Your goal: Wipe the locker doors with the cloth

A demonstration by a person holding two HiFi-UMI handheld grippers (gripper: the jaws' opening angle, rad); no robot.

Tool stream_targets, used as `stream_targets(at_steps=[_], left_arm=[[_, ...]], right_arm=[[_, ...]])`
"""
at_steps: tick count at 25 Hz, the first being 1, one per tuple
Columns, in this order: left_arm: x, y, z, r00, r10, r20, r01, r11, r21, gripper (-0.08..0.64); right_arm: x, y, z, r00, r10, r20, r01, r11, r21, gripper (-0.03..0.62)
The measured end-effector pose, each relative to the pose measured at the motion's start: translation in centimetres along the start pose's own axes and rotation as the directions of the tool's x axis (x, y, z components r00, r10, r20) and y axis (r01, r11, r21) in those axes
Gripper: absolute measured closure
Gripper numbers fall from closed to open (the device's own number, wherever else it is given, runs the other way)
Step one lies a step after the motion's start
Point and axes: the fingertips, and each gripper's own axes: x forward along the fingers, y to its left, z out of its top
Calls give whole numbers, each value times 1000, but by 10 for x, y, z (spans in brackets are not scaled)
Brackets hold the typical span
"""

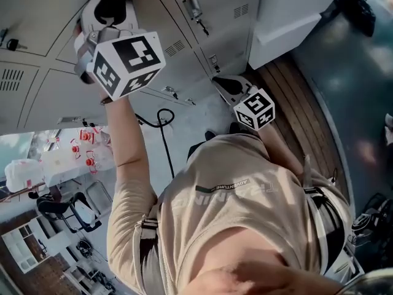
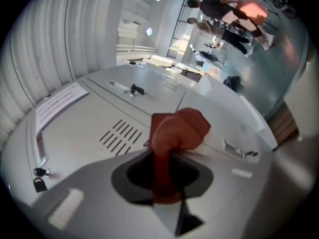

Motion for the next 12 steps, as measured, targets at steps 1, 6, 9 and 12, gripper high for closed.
stream_targets(at_steps=[1, 6, 9, 12], left_arm=[[6, -4, -2, 1000, -4, -9, 4, 1000, 4, 480], [19, -43, -21, 998, -32, -55, 32, 999, 11, 482], [17, -79, -38, 993, -89, -80, 87, 996, -32, 482], [12, -122, -65, 980, -161, -120, 151, 985, -84, 482]], right_arm=[[-2, -3, -2, 1000, -6, 0, 6, 1000, 4, 578], [-9, -20, -13, 1000, -31, -4, 31, 999, 11, 578], [-10, -28, -17, 999, -40, -15, 40, 999, 12, 578], [-9, -32, -17, 999, -39, -24, 40, 999, 5, 578]])
